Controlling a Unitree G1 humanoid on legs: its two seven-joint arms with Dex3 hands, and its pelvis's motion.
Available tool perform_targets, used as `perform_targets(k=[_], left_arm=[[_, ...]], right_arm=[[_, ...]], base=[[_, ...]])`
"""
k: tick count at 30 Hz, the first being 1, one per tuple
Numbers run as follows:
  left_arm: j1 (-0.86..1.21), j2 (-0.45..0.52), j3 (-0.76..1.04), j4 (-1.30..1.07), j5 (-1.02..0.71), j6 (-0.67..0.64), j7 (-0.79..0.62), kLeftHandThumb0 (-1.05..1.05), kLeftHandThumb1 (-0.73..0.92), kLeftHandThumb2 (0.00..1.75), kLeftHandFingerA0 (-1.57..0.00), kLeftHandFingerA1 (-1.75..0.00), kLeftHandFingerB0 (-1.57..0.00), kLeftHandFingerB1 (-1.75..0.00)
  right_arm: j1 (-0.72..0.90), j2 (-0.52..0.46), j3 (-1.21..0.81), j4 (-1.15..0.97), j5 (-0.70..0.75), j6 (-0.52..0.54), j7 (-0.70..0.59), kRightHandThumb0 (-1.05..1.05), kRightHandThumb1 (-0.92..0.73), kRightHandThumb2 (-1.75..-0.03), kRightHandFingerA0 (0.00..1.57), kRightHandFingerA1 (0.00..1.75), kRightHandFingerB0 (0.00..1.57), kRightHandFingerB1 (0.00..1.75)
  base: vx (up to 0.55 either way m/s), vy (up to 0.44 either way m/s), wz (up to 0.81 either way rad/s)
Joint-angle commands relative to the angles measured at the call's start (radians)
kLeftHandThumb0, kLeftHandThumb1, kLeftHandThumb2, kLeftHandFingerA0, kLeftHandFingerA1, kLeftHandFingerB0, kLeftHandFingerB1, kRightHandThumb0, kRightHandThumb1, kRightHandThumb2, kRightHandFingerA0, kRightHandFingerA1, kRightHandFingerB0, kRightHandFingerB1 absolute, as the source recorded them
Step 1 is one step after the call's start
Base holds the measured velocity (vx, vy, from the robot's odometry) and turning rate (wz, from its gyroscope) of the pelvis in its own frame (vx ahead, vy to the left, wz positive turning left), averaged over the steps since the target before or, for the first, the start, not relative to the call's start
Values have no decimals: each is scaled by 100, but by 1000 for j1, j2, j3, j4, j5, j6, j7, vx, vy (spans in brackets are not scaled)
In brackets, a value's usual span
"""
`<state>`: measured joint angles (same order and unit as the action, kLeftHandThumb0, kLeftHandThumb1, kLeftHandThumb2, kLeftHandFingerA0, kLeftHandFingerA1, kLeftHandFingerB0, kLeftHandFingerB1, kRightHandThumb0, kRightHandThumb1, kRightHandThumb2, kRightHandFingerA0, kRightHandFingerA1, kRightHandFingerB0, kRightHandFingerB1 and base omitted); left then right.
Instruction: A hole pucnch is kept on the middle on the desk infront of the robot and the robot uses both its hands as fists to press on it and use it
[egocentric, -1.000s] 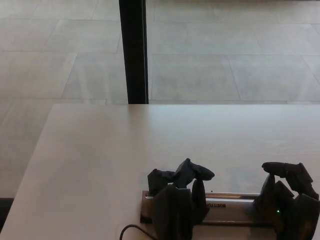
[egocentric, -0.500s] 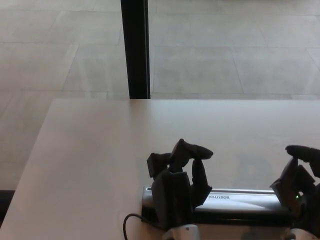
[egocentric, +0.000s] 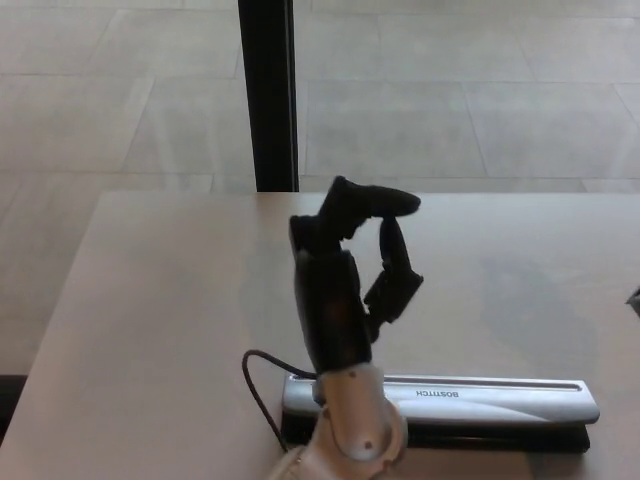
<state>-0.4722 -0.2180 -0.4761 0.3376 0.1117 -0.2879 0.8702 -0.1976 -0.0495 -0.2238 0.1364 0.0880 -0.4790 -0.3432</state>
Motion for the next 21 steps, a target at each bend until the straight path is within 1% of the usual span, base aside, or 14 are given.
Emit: perform_targets(k=[1,2,3,4,7,8,9,10,12,13,14,18,20,21], left_arm=[[153,467,310,-688,-710,596,-555,-26,74,91,-88,-175,-66,-144],[239,577,399,-684,-730,618,-603,-28,75,82,-91,-175,-68,-140],[271,607,433,-681,-740,623,-609,-28,75,82,-91,-175,-68,-140],[310,649,468,-668,-739,613,-643,-29,80,76,-88,-175,-64,-141],[388,722,540,-637,-737,602,-690,-29,83,68,-84,-175,-56,-147],[423,743,590,-619,-740,610,-685,-29,80,65,-83,-175,-62,-133],[490,789,682,-520,-713,561,-746,-29,79,70,-90,-175,-64,-128],[509,805,708,-490,-705,549,-762,-39,59,98,-119,-139,-78,-111],[555,849,794,-363,-655,539,-768,-42,52,100,-125,-136,-82,-101],[562,858,802,-345,-648,535,-771,-42,52,100,-125,-136,-82,-101],[592,888,846,-231,-601,541,-758,-47,66,67,-105,-163,-89,-103],[612,926,867,19,-503,513,-709,-58,62,71,-107,-159,-95,-93],[639,930,869,125,-483,469,-720,-59,61,70,-93,-155,-74,-87],[641,901,901,219,-502,443,-700,-58,50,78,-93,-155,-69,-83]], right_arm=[[159,-496,-307,-323,489,655,319,-23,-63,-95,100,175,74,135],[199,-587,-436,-229,487,709,339,-34,-53,-91,123,168,86,124],[213,-616,-478,-201,471,735,331,-34,-53,-91,123,168,86,124],[218,-636,-527,-145,497,732,335,-34,-53,-90,104,175,86,116],[262,-685,-618,-41,464,722,339,-34,-56,-82,101,174,92,93],[285,-707,-661,23,445,700,344,-33,-60,-78,100,173,89,86],[321,-761,-729,185,390,644,343,-42,-48,-96,131,142,81,82],[331,-775,-750,223,386,643,339,-38,-63,-68,104,164,84,77],[393,-806,-805,359,373,593,344,-41,-65,-67,92,163,77,87],[399,-810,-814,379,378,588,346,-41,-65,-67,92,163,77,87],[424,-822,-839,463,369,583,305,-40,-66,-66,85,158,72,82],[465,-802,-861,559,383,570,281,-38,-69,-69,84,154,73,81],[479,-765,-868,601,396,537,274,-37,-70,-70,89,144,81,81],[478,-723,-858,647,393,494,249,-36,-66,-74,96,135,85,77]], base=[[0,0,0],[0,0,0],[0,0,0],[0,0,0],[0,0,0],[0,0,0],[0,0,0],[0,0,0],[0,0,0],[0,0,0],[0,0,0],[0,0,0],[0,0,0],[0,0,0]])
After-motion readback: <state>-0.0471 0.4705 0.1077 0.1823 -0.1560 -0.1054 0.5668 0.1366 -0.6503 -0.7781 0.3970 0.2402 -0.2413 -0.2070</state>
